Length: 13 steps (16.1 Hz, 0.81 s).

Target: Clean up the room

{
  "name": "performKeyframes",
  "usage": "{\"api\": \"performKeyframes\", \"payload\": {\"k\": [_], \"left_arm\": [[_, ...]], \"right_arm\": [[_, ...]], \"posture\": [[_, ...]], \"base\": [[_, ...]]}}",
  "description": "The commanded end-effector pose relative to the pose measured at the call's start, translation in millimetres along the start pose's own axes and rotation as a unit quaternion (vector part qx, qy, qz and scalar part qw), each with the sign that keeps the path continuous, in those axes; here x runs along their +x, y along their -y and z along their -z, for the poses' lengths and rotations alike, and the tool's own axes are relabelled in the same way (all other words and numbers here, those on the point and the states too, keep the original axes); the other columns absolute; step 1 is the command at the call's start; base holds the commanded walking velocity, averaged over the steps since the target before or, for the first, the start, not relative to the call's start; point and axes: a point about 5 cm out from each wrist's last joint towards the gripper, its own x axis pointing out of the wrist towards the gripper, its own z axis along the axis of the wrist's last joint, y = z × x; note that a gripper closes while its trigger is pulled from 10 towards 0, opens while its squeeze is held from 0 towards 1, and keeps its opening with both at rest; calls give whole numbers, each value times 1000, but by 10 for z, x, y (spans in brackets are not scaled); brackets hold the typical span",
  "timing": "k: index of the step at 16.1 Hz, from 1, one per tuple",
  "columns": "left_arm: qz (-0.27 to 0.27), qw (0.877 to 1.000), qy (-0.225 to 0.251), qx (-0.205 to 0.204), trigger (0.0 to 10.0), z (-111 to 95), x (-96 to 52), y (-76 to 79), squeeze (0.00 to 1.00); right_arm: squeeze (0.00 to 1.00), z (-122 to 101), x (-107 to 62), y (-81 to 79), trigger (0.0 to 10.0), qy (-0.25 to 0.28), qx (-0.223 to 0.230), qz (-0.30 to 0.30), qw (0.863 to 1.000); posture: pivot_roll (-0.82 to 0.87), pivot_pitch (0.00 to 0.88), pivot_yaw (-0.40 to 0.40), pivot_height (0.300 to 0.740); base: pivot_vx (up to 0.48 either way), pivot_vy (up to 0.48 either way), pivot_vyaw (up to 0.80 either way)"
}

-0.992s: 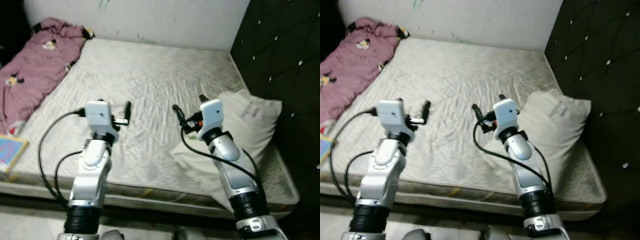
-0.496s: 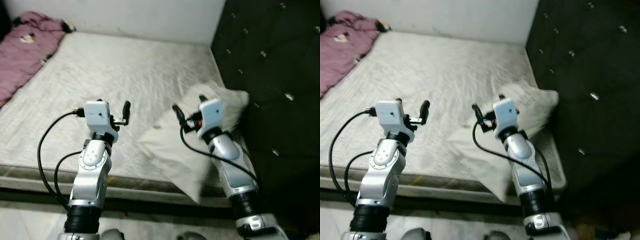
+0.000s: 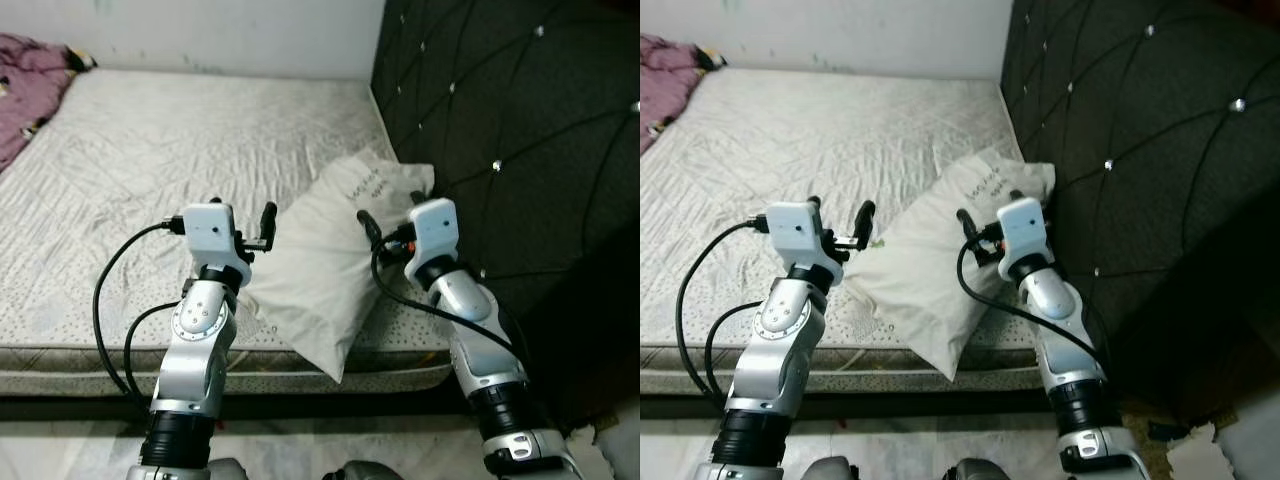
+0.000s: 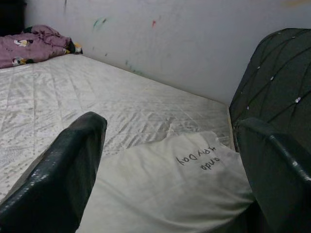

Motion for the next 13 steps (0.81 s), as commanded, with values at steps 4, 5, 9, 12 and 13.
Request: {"api": "performKeyframes", "payload": {"k": [4, 5, 9, 12, 13], "left_arm": [[-1, 1000, 3, -7, 10000, -22, 9, -23, 0], [3, 1000, 4, -10, 10000, -26, 6, -20, 0], [7, 1000, 6, -10, 10000, -29, 6, -20, 0], [14, 1000, 9, -8, 10000, -38, -3, -10, 0], [16, 1000, 11, -7, 10000, -40, -8, -6, 0]], "right_arm": [[0, -64, 50, 6, 10000, 9, 1, 0, 1000], [0, -66, 51, 5, 10000, 10, 0, -1, 1000], [0, -66, 53, 15, 10000, 10, -1, 0, 1000], [0, -82, 64, 24, 10000, 14, -8, -3, 1000], [0, -83, 66, 23, 10000, 14, -11, -5, 1000]], "posture": [[12, 0, -40, 740], [11, 0, -40, 740], [12, 0, -40, 740], [12, 0, -40, 740], [15, 0, -43, 740]], "base": [[0, 0, -400], [0, 0, -800], [0, 0, -800], [0, 0, -173], [326, 0, 0]]}}
